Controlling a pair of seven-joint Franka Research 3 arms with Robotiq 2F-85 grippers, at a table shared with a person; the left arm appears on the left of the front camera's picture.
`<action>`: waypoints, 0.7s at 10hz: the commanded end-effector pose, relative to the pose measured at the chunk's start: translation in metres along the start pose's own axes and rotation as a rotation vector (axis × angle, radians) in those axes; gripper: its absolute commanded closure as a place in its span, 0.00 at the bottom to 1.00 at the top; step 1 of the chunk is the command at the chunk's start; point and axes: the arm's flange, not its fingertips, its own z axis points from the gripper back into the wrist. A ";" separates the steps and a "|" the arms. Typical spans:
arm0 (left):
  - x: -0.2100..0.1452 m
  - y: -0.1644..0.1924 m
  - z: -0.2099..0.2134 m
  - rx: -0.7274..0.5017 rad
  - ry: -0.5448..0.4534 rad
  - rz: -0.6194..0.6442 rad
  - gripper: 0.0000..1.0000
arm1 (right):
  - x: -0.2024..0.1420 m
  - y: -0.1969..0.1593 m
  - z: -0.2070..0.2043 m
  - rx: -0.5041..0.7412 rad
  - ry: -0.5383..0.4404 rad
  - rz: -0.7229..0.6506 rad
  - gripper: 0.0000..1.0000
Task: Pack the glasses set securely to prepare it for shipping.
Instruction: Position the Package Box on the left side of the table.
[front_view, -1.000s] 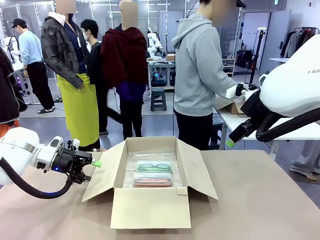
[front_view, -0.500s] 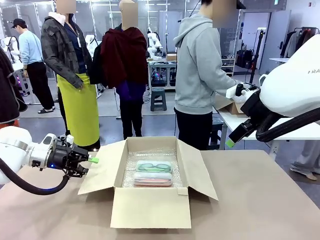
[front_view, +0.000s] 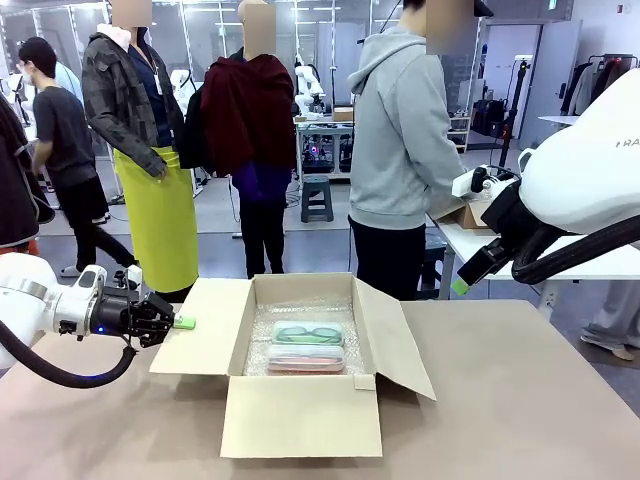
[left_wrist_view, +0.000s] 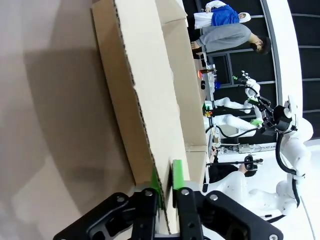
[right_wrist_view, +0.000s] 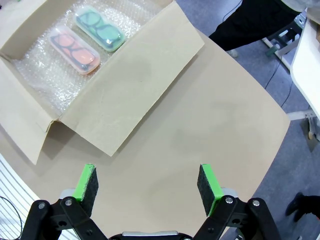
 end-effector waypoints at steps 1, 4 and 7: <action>-0.005 -0.001 0.001 -0.041 -0.014 -0.019 1.00 | 0.001 0.002 0.000 -0.004 0.007 -0.009 0.00; -0.004 -0.001 -0.001 -0.037 -0.007 -0.013 1.00 | 0.001 0.002 0.000 -0.004 0.007 -0.009 0.00; 0.000 -0.001 0.000 -0.012 0.000 0.001 1.00 | 0.001 0.002 0.000 -0.004 0.007 -0.009 0.00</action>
